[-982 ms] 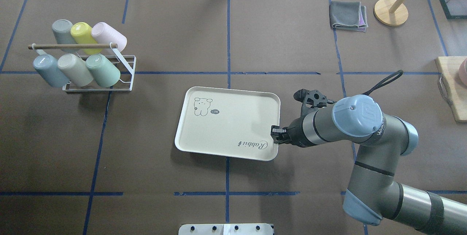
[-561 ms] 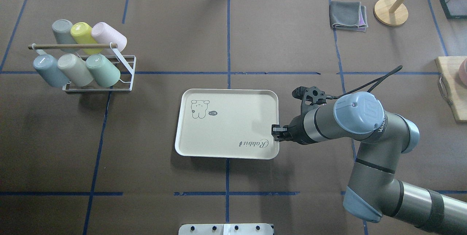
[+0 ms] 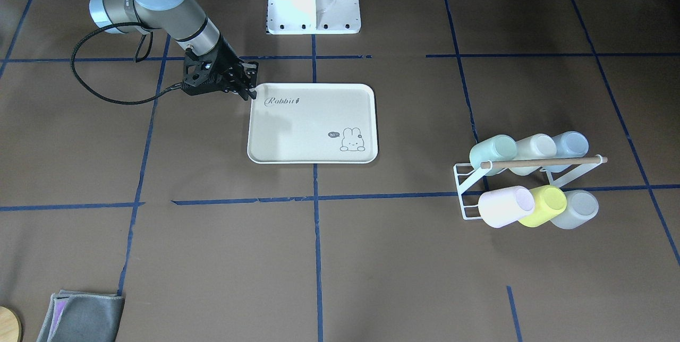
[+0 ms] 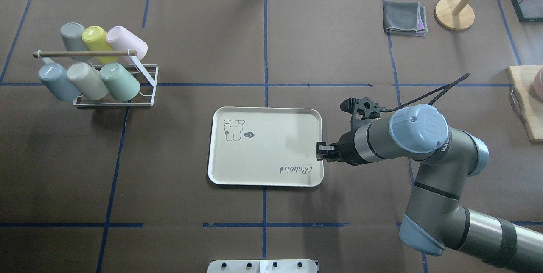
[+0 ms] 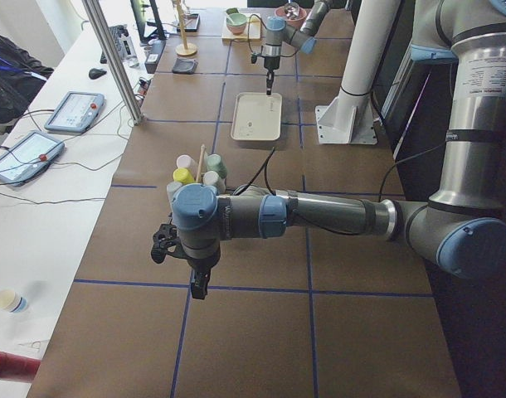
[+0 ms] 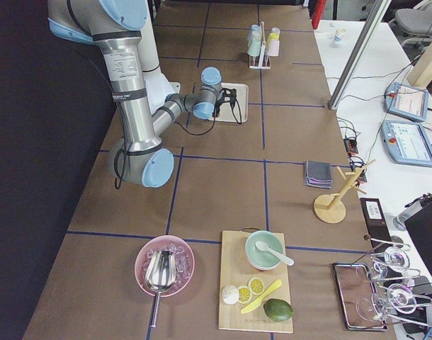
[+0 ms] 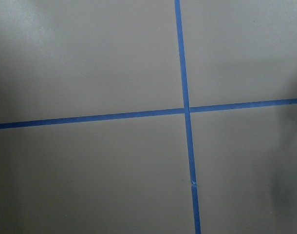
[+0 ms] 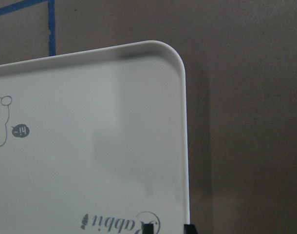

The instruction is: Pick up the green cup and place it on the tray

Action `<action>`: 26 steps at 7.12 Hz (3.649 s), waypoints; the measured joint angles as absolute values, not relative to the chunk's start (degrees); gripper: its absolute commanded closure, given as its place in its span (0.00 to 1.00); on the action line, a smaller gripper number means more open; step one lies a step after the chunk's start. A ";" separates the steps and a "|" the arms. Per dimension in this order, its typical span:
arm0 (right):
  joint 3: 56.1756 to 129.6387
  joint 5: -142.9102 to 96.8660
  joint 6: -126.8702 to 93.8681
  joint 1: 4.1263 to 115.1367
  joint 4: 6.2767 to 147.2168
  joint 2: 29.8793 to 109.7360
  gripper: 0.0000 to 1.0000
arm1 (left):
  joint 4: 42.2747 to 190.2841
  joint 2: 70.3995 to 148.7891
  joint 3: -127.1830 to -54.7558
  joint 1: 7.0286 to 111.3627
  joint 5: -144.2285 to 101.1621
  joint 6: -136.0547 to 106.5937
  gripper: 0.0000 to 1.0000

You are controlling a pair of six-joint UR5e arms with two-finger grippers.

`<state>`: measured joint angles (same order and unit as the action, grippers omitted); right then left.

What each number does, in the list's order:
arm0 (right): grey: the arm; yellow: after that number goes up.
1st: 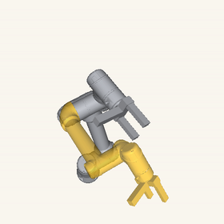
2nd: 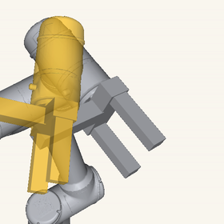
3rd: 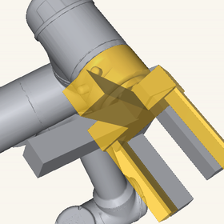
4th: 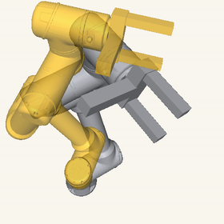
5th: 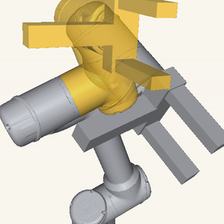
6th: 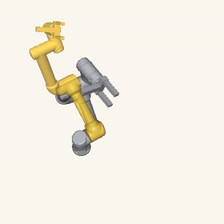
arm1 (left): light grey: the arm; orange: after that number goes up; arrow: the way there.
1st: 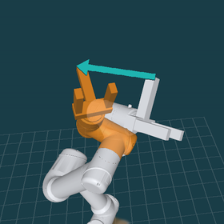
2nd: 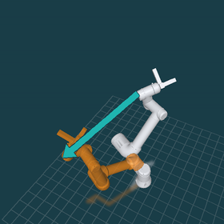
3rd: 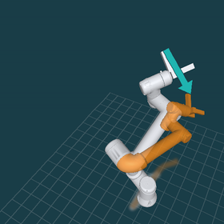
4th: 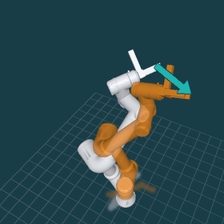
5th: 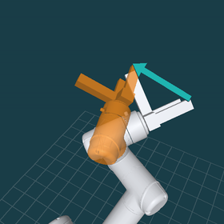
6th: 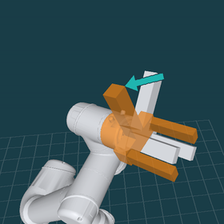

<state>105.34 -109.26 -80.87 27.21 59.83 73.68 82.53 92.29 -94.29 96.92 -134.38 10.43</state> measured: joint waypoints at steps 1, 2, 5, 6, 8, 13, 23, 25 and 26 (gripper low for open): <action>105.33 -109.14 -81.15 27.26 59.77 73.65 0.00 | 82.53 92.28 -94.42 96.94 -134.38 10.42 0.00; 105.44 -109.10 -81.30 27.40 59.72 73.61 0.00 | 82.46 92.31 -94.90 96.93 -134.38 10.40 0.00; 107.02 -111.58 -81.26 31.45 62.57 73.53 0.00 | 81.57 91.97 -100.75 96.62 -134.39 10.35 0.00; 108.34 -113.96 -80.94 34.28 66.43 73.50 0.00 | 80.37 91.92 -104.64 95.79 -134.39 10.36 0.00; 110.97 -119.21 -77.94 40.92 74.22 73.58 0.00 | 79.05 92.07 -112.04 91.69 -134.39 10.37 0.00; 117.45 -125.49 -62.72 55.18 90.49 75.45 0.00 | 77.57 93.87 -124.62 79.87 -128.67 8.78 0.00; 119.50 -126.08 -25.06 71.59 96.61 93.29 0.00 | 43.42 115.11 -135.94 41.76 -75.58 9.64 0.00; 118.59 -126.06 -24.12 72.05 96.45 93.99 0.00 | 37.73 115.98 -133.59 33.25 -65.83 11.07 0.01; 118.19 -126.08 -22.84 72.63 96.38 94.50 0.00 | 35.94 116.43 -131.63 30.43 -61.40 13.84 0.01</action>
